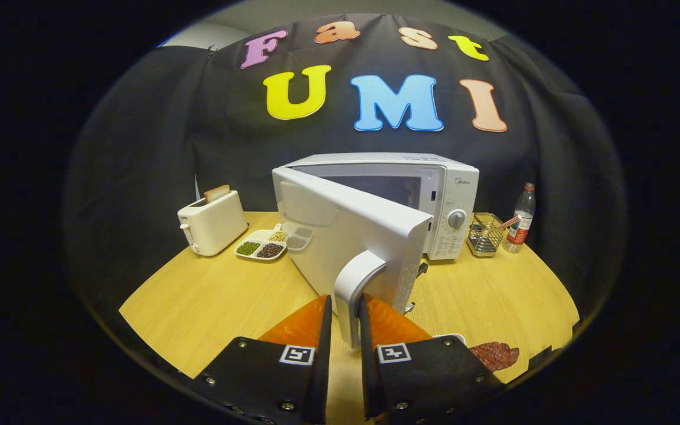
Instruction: Open the microwave, put the food inside, and close the microwave door.
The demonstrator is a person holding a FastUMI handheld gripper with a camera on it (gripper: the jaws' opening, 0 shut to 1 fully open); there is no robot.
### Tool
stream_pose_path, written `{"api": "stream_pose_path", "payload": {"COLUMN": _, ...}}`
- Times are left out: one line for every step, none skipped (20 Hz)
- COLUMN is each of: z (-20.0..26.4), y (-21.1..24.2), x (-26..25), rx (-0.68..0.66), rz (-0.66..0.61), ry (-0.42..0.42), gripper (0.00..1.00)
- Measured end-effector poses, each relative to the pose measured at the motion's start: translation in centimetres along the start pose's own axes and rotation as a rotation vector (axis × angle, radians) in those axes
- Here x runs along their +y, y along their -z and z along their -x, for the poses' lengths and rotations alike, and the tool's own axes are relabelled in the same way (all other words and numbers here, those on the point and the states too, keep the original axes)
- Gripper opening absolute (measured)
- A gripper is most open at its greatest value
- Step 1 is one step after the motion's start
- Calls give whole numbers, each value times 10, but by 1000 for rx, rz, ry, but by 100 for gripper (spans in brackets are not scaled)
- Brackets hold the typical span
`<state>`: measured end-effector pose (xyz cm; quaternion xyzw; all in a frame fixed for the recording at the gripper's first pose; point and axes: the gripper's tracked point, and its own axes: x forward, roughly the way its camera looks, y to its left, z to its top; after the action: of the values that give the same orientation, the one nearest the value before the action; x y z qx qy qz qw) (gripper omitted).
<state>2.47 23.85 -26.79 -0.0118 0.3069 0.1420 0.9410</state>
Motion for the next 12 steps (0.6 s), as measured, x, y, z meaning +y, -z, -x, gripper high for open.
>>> {"api": "stream_pose_path", "payload": {"z": 2, "y": 2, "x": 7, "rx": 3, "rz": 8, "ry": -2, "gripper": 24}}
{"api": "stream_pose_path", "payload": {"z": 4, "y": 4, "x": 14, "rx": 5, "rz": 16, "ry": -7, "gripper": 25}}
{"api": "stream_pose_path", "payload": {"z": 6, "y": 6, "x": 23, "rx": 6, "rz": 22, "ry": -13, "gripper": 25}}
{"api": "stream_pose_path", "payload": {"z": 9, "y": 7, "x": 31, "rx": 7, "rz": 27, "ry": -21, "gripper": 24}}
{"api": "stream_pose_path", "payload": {"z": 12, "y": 8, "x": 41, "rx": 2, "rz": 32, "ry": -28, "gripper": 25}}
{"api": "stream_pose_path", "payload": {"z": 15, "y": 8, "x": 49, "rx": -5, "rz": 38, "ry": -30, "gripper": 24}}
{"api": "stream_pose_path", "payload": {"z": 18, "y": 11, "x": 58, "rx": -11, "rz": 44, "ry": -32, "gripper": 24}}
{"api": "stream_pose_path", "payload": {"z": 21, "y": 13, "x": 67, "rx": -14, "rz": 47, "ry": -38, "gripper": 24}}
{"api": "stream_pose_path", "payload": {"z": 22, "y": 16, "x": 77, "rx": -14, "rz": 46, "ry": -47, "gripper": 24}}
{"api": "stream_pose_path", "payload": {"z": 23, "y": 18, "x": 88, "rx": -9, "rz": 42, "ry": -60, "gripper": 24}}
{"api": "stream_pose_path", "payload": {"z": 24, "y": 21, "x": 98, "rx": 0, "rz": 40, "ry": -76, "gripper": 24}}
{"api": "stream_pose_path", "payload": {"z": 24, "y": 23, "x": 108, "rx": 8, "rz": 39, "ry": -91, "gripper": 24}}
